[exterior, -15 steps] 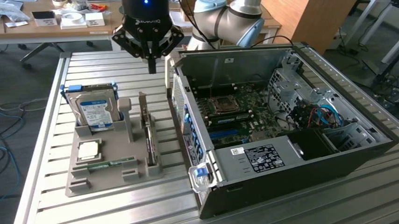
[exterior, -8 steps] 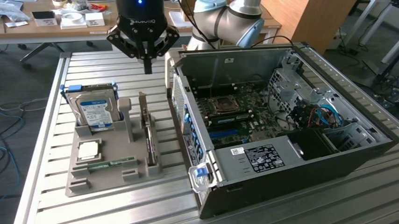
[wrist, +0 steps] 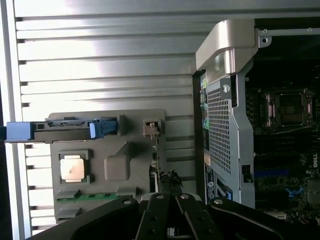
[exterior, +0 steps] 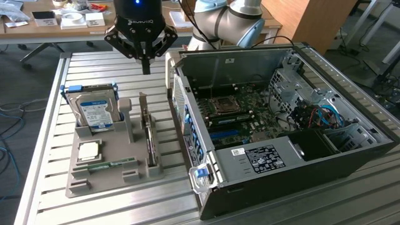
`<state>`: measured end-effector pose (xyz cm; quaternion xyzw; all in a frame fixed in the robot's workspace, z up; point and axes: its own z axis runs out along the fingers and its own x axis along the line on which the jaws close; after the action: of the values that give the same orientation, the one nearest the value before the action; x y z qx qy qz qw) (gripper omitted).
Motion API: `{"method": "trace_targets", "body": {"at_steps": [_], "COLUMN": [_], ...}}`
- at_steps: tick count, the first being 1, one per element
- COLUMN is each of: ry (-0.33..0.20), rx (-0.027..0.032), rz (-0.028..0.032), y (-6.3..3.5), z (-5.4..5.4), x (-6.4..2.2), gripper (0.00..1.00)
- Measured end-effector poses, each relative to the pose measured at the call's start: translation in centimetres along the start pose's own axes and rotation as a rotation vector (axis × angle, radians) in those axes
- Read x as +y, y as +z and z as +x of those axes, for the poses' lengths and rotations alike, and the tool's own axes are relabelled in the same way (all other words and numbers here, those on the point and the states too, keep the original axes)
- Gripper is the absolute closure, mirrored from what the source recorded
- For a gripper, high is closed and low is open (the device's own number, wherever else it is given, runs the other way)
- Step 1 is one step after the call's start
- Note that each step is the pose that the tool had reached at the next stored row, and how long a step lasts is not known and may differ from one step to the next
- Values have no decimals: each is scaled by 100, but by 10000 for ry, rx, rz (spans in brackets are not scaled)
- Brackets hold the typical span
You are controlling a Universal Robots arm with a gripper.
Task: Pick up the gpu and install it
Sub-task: 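Reach for the gpu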
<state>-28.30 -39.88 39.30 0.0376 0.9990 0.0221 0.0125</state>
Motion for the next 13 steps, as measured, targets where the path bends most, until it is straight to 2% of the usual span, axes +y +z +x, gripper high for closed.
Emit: {"method": "trace_targets", "body": {"at_steps": [7, 13], "ry": [-3, -3], "rx": [-1, 1], "rz": [-1, 0], "y": [-2, -3], "z": [90, 102], "x": [-7, -20], "gripper": [89, 89]}}
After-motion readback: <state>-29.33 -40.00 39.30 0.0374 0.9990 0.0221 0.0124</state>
